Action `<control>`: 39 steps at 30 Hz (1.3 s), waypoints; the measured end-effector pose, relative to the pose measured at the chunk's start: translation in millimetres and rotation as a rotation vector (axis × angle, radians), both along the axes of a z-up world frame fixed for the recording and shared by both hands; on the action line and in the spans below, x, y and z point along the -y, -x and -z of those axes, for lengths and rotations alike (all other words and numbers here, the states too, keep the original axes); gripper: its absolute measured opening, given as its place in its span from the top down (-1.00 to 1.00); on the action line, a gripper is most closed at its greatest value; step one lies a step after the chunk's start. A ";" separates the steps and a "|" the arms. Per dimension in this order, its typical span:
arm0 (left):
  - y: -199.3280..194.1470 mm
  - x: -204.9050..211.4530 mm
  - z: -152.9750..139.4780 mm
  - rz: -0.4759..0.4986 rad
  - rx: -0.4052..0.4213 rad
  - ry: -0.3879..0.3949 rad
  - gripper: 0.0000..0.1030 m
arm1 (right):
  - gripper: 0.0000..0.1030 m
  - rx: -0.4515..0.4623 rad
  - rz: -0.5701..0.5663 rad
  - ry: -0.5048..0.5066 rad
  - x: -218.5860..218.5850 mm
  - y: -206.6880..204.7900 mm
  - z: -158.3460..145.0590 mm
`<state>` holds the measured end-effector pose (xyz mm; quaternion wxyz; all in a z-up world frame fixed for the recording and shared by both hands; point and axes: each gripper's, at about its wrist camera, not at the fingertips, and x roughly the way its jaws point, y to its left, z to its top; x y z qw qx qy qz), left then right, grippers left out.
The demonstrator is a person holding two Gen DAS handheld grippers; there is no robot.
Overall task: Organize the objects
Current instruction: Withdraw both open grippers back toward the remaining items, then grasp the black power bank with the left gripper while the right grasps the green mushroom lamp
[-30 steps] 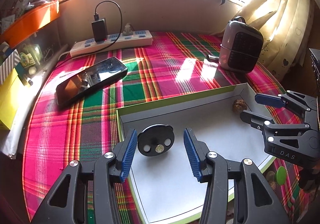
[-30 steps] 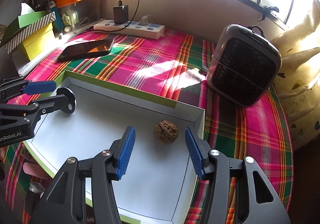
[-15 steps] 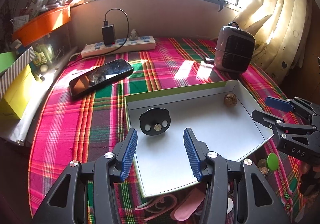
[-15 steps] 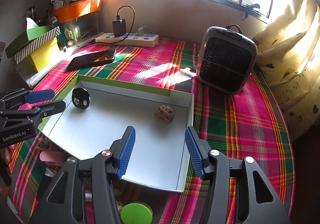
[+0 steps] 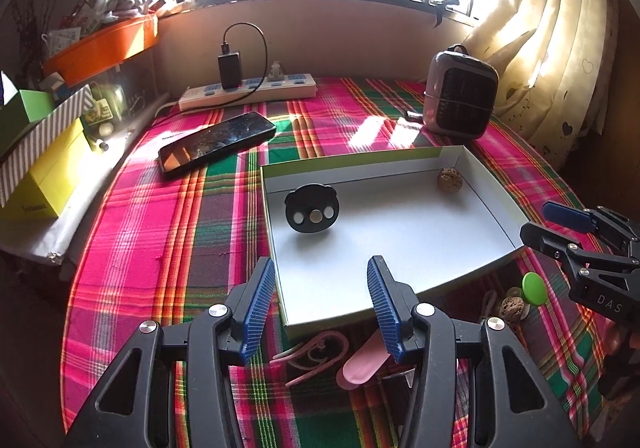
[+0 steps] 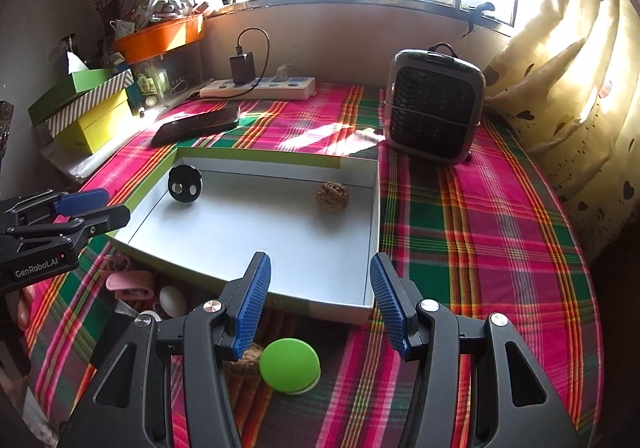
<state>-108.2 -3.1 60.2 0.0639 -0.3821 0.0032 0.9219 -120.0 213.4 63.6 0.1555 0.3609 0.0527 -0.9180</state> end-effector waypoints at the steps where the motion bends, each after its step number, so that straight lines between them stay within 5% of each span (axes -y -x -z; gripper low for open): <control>1: -2.9 1.7 0.3 -0.003 -0.004 -0.007 0.09 | -0.03 -0.003 -0.001 0.002 -0.4 -2.5 0.8; 17: -41.2 12.3 7.9 0.042 0.008 -0.101 0.09 | -0.03 0.023 -0.022 0.030 -13.6 -35.1 17.2; 39: -60.5 -31.1 30.7 0.185 0.131 -0.093 0.07 | -0.03 0.067 -0.031 0.011 -10.9 -42.8 31.6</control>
